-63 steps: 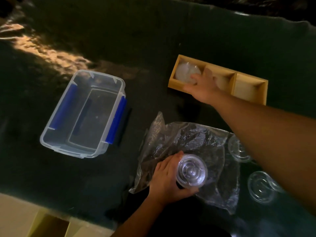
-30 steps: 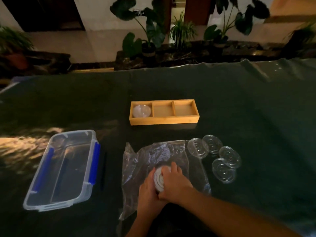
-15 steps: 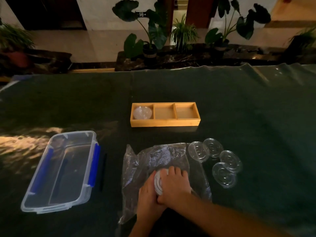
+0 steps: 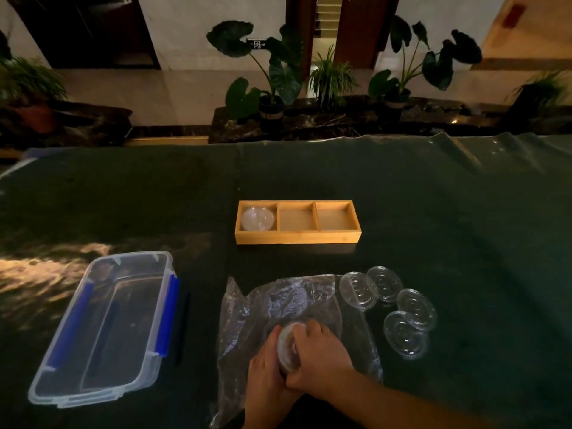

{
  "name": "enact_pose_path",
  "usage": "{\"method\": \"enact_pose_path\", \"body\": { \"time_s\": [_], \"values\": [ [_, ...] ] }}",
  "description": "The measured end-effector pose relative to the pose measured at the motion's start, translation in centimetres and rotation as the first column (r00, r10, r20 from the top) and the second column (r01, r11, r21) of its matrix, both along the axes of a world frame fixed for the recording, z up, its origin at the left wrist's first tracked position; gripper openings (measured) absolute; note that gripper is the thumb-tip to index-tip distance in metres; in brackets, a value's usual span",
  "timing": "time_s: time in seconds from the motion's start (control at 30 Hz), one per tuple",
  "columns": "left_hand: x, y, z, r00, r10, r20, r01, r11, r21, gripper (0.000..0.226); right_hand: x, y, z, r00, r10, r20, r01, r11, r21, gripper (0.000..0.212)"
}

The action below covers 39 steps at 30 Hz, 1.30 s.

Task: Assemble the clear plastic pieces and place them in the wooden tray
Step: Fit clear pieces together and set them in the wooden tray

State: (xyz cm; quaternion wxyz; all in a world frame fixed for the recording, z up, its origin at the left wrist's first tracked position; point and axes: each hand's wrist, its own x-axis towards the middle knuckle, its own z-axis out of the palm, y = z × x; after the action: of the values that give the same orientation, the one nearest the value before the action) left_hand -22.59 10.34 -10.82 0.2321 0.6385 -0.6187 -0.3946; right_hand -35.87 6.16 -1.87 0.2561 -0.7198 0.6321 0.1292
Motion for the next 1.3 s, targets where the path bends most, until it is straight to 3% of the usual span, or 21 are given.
{"method": "enact_pose_path", "body": {
  "time_s": [0.3,0.77,0.97,1.03,1.17,1.3],
  "values": [
    [-0.4,-1.0,1.0,1.000,-0.029,0.010,0.028,0.999,0.023,0.097,-1.0,0.0,-0.8,0.997,-0.020,0.068,0.024,0.998,-0.053,0.093],
    [-0.5,-0.5,0.0,0.999,-0.003,0.044,0.001,0.999,0.051,0.104,-2.6,0.1,-2.8,0.970,-0.090,0.227,0.104,0.993,-0.049,0.090],
    [-0.7,-0.6,0.1,0.996,0.015,0.085,-0.012,0.999,-0.042,0.118,-3.7,0.3,-1.6,0.923,-0.149,0.355,0.169,0.985,-0.026,0.075],
    [-0.8,-0.7,0.4,0.993,0.005,0.120,0.001,0.999,-0.051,0.118,-3.7,0.3,-0.5,0.907,-0.160,0.390,0.187,0.982,-0.031,0.080],
    [-0.8,-0.7,0.7,0.995,-0.047,0.091,0.058,0.990,-0.130,0.097,-3.7,-3.5,2.3,0.855,-0.179,0.486,0.273,0.953,-0.130,0.078],
    [-0.5,-0.5,1.1,0.982,-0.066,0.178,0.104,0.971,-0.217,0.089,-4.2,-13.1,4.7,0.848,-0.170,0.502,0.356,0.884,-0.303,0.075]
  ]
}}
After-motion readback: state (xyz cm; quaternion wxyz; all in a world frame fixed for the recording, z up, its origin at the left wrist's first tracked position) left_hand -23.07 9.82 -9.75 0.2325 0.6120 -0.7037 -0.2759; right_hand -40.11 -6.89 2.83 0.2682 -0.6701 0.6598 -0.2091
